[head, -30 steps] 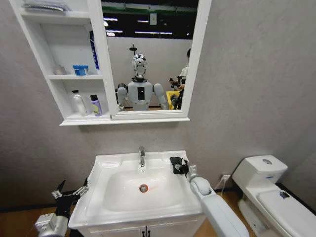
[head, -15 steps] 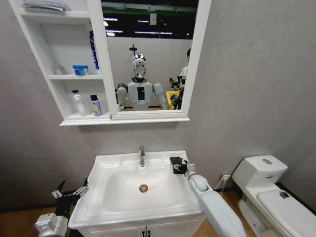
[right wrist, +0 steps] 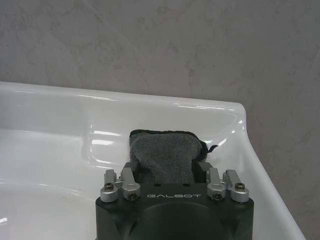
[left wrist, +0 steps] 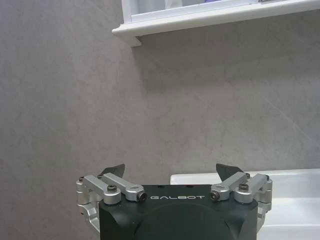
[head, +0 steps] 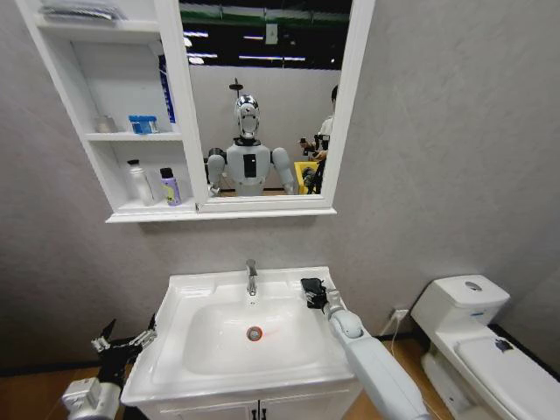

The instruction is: Move facial cleanser and shampoo from washbasin to cabinet, then wipe washbasin with towel.

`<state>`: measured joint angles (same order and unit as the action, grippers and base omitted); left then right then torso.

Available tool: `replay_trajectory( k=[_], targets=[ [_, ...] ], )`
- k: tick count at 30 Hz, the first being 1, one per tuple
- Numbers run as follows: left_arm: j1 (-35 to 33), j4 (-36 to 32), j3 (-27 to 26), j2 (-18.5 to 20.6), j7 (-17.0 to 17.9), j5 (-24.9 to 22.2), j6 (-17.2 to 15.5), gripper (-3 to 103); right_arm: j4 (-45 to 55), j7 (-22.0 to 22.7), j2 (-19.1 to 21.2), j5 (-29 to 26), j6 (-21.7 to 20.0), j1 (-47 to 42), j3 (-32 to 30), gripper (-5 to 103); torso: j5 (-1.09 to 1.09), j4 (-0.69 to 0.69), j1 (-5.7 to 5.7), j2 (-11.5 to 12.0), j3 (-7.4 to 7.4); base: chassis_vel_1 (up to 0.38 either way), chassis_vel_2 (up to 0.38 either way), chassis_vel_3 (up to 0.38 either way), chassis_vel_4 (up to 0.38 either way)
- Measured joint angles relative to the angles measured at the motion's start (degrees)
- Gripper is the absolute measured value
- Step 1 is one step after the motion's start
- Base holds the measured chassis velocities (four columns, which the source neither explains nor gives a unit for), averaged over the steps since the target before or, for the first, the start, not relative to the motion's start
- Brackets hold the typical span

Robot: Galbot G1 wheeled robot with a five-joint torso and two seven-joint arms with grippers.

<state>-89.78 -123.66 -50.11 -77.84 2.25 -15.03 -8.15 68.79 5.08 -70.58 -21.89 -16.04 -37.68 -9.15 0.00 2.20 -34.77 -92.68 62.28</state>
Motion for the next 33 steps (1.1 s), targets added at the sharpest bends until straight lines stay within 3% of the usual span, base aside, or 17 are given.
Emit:
replay_trajectory(
  k=[2,6,10,11,13,14,16,21,25,33],
  targets=[
    [0.0,0.0,0.0,0.0,0.0,0.0,0.0,100,-0.35,0.15,-0.12,-0.08,0.39,0.0,-0.34,48,0.0,0.0,0.0,0.0,0.0,0.0,0.0,0.0,0.0],
    [0.0,0.0,0.0,0.0,0.0,0.0,0.0,100,-0.42,0.44,-0.2,-0.23,0.59,-0.1,-0.72,42,0.0,0.0,0.0,0.0,0.0,0.0,0.0,0.0,0.0],
    [0.0,0.0,0.0,0.0,0.0,0.0,0.0,100,0.88,1.04,0.01,-1.17,0.68,-0.91,-0.98,21,0.0,0.0,0.0,0.0,0.0,0.0,0.0,0.0,0.0],
    [0.0,0.0,0.0,0.0,0.0,0.0,0.0,100,0.88,1.04,0.01,-1.17,0.68,-0.91,-0.98,21,0.0,0.0,0.0,0.0,0.0,0.0,0.0,0.0,0.0],
    [0.0,0.0,0.0,0.0,0.0,0.0,0.0,100,5.59,3.26,0.74,-1.7,0.34,-2.87,0.16,10,0.0,0.0,0.0,0.0,0.0,0.0,0.0,0.0,0.0],
    [0.0,0.0,0.0,0.0,0.0,0.0,0.0,100,5.59,3.26,0.74,-1.7,0.34,-2.87,0.16,10,0.0,0.0,0.0,0.0,0.0,0.0,0.0,0.0,0.0],
    [0.0,0.0,0.0,0.0,-0.01,0.0,0.0,100,12.27,7.19,1.2,-2.31,-1.85,-5.77,2.19,3,-0.01,0.0,0.0,0.0,0.0,0.0,0.0,0.0,0.0],
    [0.0,0.0,0.01,0.0,0.0,0.0,0.0,100,20.55,16.01,0.9,-4.95,-9.41,-10.29,7.46,3,0.0,0.0,0.02,-0.01,0.0,0.0,0.0,0.0,0.0],
    [0.0,0.0,0.0,0.0,0.0,0.0,0.0,100,20.26,18.51,-0.43,-5.46,-12.08,-10.63,10.01,3,0.0,0.0,0.02,-0.01,0.0,0.0,0.0,0.0,0.0],
    [0.0,0.0,0.0,0.0,0.0,0.0,0.0,100,12.92,17.47,-2.4,-4.4,-12.14,-7.37,10.33,3,0.0,0.0,0.01,-0.01,0.0,0.0,0.0,0.0,0.0]
  ],
)
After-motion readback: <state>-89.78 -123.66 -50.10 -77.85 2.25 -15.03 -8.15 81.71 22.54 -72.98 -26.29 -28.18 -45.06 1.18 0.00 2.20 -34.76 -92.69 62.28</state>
